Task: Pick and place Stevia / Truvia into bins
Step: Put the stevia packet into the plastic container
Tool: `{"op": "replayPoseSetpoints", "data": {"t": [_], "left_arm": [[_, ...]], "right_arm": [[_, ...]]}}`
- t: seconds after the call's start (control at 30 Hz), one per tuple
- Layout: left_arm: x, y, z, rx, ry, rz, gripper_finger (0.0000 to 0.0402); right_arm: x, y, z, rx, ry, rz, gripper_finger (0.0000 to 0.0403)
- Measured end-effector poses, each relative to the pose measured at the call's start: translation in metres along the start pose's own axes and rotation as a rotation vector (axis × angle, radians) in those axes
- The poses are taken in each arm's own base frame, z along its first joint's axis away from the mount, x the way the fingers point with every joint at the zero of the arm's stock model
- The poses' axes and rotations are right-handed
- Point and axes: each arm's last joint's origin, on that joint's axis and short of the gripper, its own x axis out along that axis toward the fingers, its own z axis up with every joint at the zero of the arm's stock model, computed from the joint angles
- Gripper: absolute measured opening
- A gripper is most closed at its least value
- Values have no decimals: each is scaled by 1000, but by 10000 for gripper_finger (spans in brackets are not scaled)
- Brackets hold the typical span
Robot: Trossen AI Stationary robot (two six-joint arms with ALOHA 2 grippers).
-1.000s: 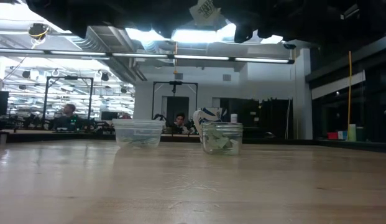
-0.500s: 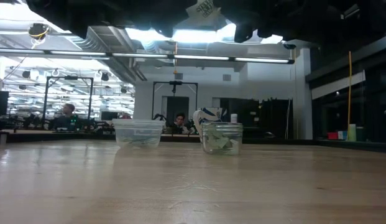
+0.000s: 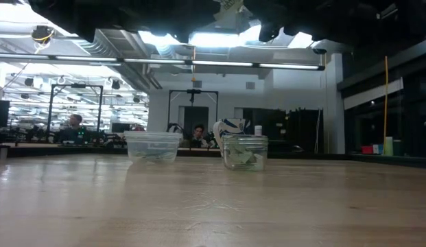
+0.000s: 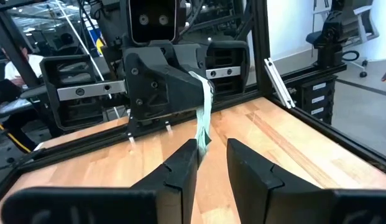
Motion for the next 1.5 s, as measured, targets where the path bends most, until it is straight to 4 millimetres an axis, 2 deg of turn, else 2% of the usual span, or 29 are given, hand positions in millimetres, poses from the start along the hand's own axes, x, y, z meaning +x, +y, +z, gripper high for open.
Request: {"op": "replayPoseSetpoints", "data": {"t": [0.2,0.4,0.6,0.77,1.0,1.27,1.5], "left_arm": [[0,0,2,1,-21,5,65],[0,0,1,19,-15,4,11],[0,0,1,26,-11,4,7],[0,1,1,29,0,38,6],[-4,2,4,53,24,40,5],[-22,5,15,55,108,44,4],[-49,8,23,23,252,51,4]], "right_arm": [[0,0,0,0,1,0,0],[0,0,0,1,4,2,0],[0,0,-1,22,8,2,8],[0,2,-1,55,14,7,41],[0,7,0,56,16,25,117],[-2,4,5,48,28,-41,168],[-13,2,16,61,159,-100,161]]}}
